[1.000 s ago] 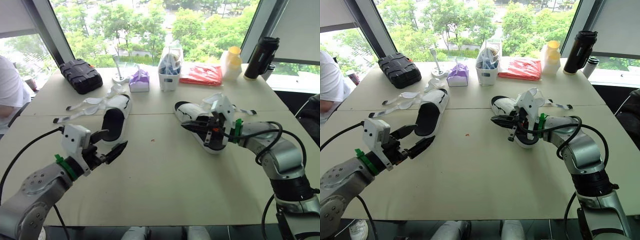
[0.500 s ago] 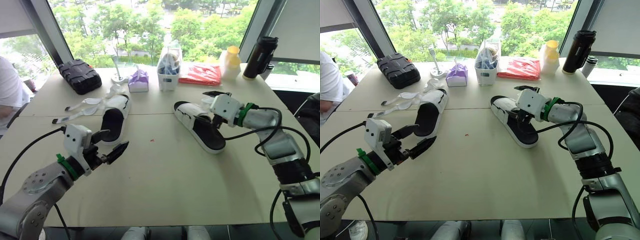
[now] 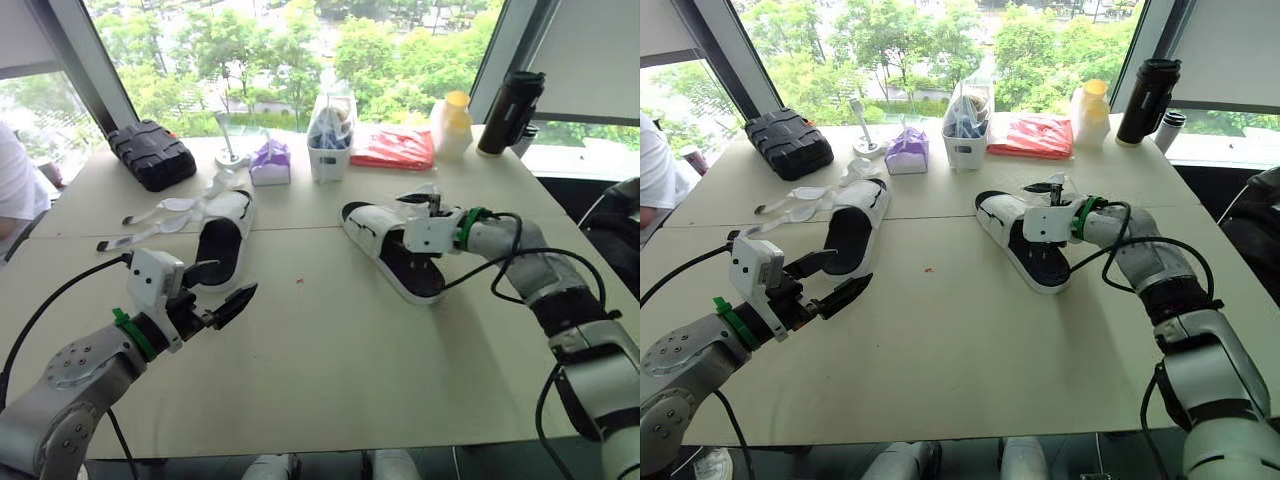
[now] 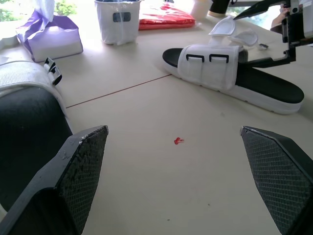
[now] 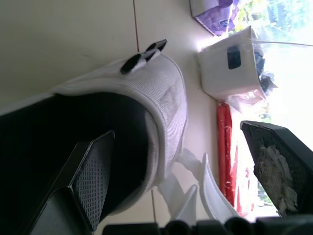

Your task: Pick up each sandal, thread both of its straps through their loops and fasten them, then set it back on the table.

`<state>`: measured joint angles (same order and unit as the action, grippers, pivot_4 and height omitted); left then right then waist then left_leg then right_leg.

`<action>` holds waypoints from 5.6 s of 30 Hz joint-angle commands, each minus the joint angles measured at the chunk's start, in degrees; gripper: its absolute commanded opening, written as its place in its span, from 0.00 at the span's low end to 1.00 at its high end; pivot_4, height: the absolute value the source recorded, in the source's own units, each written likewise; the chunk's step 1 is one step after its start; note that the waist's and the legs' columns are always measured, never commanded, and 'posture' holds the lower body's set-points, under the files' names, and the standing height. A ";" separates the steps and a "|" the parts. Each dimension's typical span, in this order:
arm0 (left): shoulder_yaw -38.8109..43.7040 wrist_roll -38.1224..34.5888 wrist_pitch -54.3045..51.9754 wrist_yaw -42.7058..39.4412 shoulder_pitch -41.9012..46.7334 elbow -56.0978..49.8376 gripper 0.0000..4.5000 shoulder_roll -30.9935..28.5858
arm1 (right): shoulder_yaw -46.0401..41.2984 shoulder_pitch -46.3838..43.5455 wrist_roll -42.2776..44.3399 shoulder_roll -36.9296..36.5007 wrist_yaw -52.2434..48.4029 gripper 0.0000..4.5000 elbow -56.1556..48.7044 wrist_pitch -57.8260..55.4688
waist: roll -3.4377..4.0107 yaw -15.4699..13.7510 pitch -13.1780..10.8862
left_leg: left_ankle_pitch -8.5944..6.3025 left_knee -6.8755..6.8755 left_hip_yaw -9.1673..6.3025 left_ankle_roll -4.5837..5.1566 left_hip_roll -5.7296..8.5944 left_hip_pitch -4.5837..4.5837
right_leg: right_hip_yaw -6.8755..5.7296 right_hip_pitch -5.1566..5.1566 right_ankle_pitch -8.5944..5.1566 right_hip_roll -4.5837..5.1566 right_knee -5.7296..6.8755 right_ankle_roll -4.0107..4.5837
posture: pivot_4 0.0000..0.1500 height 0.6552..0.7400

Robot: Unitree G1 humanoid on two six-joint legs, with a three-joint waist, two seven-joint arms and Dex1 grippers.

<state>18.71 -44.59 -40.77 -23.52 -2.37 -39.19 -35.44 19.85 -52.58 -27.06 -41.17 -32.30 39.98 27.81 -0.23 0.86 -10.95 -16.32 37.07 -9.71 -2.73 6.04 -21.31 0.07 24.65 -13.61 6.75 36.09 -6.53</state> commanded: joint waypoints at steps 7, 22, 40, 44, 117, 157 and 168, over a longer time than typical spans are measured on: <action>0.39 0.39 0.99 0.18 -0.45 -2.22 1.00 -0.20 | 6.62 -11.37 -10.71 9.01 18.59 0.99 20.63 5.36 | 0.00 0.31 0.00 | 0.01 -0.02 0.09 -0.01 -0.02 0.03 | 0.16 0.04 0.03 -0.08 0.02 0.06 | 1.00 1.00; -0.06 0.81 1.47 1.08 -1.03 -2.77 1.00 0.36 | 13.37 -17.22 -18.22 15.65 35.38 0.04 32.39 3.22 | -0.04 0.37 0.02 | 0.03 -0.02 0.23 -0.04 -0.03 0.10 | 0.70 0.18 0.21 -0.34 0.07 0.07 | 1.00 1.00; -3.10 2.47 2.77 -3.67 4.40 2.59 1.00 -0.80 | 27.03 -19.26 -41.53 -0.43 62.82 0.01 3.31 45.49 | -0.06 0.52 0.02 | 0.03 -0.15 1.02 -0.04 -0.07 -0.07 | 1.26 0.77 0.28 -0.50 0.21 -0.01 | 1.00 1.00; -3.97 3.00 2.85 -4.48 5.35 3.14 1.00 -0.65 | 28.47 -17.80 -47.04 -0.66 68.15 0.01 -2.74 47.98 | -0.12 0.53 0.03 | 0.03 -0.11 1.25 -0.05 -0.34 -0.05 | 1.46 0.79 0.34 -0.74 0.19 0.00 | 1.00 1.00; -33.52 33.20 29.39 -30.01 12.74 31.01 0.01 4.87 | -13.60 -6.68 58.64 12.33 -23.97 1.00 -9.63 -87.47 | -0.22 -0.12 0.10 | -0.41 -0.01 1.63 0.67 -1.02 0.78 | 1.55 -0.08 0.84 -1.11 -0.29 0.12 | 1.00 1.00; -34.55 35.42 27.83 -28.57 11.16 27.52 0.00 5.13 | -36.27 -26.10 49.08 27.27 -7.73 0.02 33.97 -69.62 | -0.19 0.20 0.12 | -0.43 -0.04 1.60 0.65 -0.95 0.78 | 1.55 -0.04 0.88 -1.08 -0.21 0.07 | 1.00 1.00; -34.78 35.43 27.88 -28.70 11.51 28.00 0.00 5.63 | -32.51 -24.91 50.15 24.04 -28.40 0.01 20.64 -79.00 | -0.16 0.18 0.10 | -0.43 -0.03 1.60 0.66 -0.95 0.73 | 1.55 -0.02 0.88 -1.08 -0.21 0.07 | 1.00 1.00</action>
<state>-13.68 -9.95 -12.19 -51.64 9.86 -11.39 -30.11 -14.30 -77.41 21.56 -16.10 -54.50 68.40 -49.93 -0.40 1.05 -10.85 -16.75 37.04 -8.11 -2.07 5.09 -20.58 1.61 24.62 -12.73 5.67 35.88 -6.46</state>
